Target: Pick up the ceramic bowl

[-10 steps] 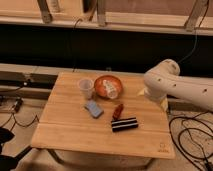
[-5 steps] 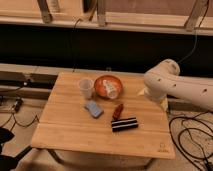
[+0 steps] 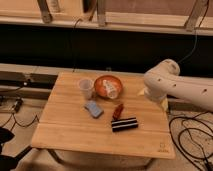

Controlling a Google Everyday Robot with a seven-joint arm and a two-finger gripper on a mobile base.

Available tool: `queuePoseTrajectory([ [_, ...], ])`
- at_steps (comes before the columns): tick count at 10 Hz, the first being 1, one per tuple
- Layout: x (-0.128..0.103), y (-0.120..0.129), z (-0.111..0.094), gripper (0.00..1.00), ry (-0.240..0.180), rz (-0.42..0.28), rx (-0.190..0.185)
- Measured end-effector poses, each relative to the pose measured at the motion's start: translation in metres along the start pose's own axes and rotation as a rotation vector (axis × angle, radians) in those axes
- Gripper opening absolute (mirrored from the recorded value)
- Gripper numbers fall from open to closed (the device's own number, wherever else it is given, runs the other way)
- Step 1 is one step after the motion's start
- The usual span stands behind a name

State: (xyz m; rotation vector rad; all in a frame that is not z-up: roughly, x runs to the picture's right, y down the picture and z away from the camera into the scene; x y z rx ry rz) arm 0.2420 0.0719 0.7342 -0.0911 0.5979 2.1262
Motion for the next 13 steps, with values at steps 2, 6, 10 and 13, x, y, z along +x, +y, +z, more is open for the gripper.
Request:
queuePoseTrajectory([
  [2,-0.015,0.024,0.005,0.8,-0.017,-0.009,-0.009],
  [6,-0.031,0.119,0.008,0.8,-0.002,-0.045,-0.122],
  [10,-0.032,0.212,0.006,0.8,0.031,-0.152,-0.218],
  [13,-0.021,0.244,0.001,0.8,0.045,-0.216,-0.243],
])
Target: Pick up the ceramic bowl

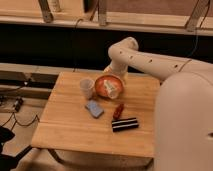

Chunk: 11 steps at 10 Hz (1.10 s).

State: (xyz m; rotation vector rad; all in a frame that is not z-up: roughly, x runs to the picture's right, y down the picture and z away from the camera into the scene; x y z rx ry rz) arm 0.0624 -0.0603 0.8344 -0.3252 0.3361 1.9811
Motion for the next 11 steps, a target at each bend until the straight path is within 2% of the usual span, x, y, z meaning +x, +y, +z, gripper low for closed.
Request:
queuePoseTrajectory([
  [3,0.0,-0.003,-0.002,0.8,-0.007,0.004,0.002],
  [6,-0.018,-0.038,0.003,0.8,-0.062,0.099,0.019],
  [8,-0.027,-0.054,0.022,0.8,-0.072,0.16,0.036],
  [11,-0.027,-0.06,0.067,0.8,-0.032,0.19,0.09],
])
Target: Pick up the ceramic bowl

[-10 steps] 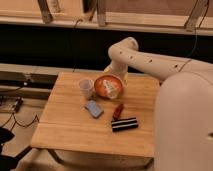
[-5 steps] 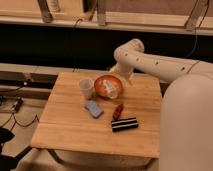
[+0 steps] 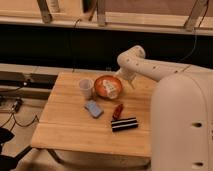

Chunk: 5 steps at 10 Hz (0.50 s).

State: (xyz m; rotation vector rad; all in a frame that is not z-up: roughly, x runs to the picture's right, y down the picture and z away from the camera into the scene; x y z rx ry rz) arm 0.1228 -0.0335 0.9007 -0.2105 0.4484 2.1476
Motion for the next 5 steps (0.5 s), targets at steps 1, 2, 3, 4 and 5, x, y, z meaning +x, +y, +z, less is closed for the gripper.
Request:
queuePoseTrajectory([
  [1,0.001,0.004,0.011,0.8,0.012,-0.001,0.013],
  [2,0.002,0.01,0.024,0.8,0.029,-0.004,0.026],
  [3,0.004,0.015,0.034,0.8,0.043,-0.013,0.034],
  [4,0.006,0.022,0.041,0.8,0.058,-0.017,0.036],
  [5,0.005,0.025,0.046,0.8,0.065,-0.02,0.042],
])
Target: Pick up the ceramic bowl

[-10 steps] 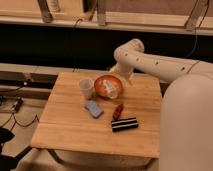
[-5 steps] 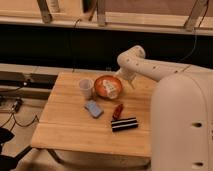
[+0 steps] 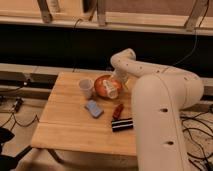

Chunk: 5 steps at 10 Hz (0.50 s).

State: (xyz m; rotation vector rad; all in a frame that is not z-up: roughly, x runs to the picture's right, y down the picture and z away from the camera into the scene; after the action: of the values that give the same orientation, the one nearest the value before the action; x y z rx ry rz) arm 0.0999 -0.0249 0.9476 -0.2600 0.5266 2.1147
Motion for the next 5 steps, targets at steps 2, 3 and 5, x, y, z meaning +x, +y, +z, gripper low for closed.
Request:
queuePoseTrajectory([
  [2,-0.0067,-0.0053,0.013,0.8,0.012,0.044,0.035],
  [3,-0.009,-0.0089,0.0158,0.8,0.011,0.061,0.047],
  [5,-0.0088,-0.0086,0.0158,0.8,0.012,0.064,0.047],
])
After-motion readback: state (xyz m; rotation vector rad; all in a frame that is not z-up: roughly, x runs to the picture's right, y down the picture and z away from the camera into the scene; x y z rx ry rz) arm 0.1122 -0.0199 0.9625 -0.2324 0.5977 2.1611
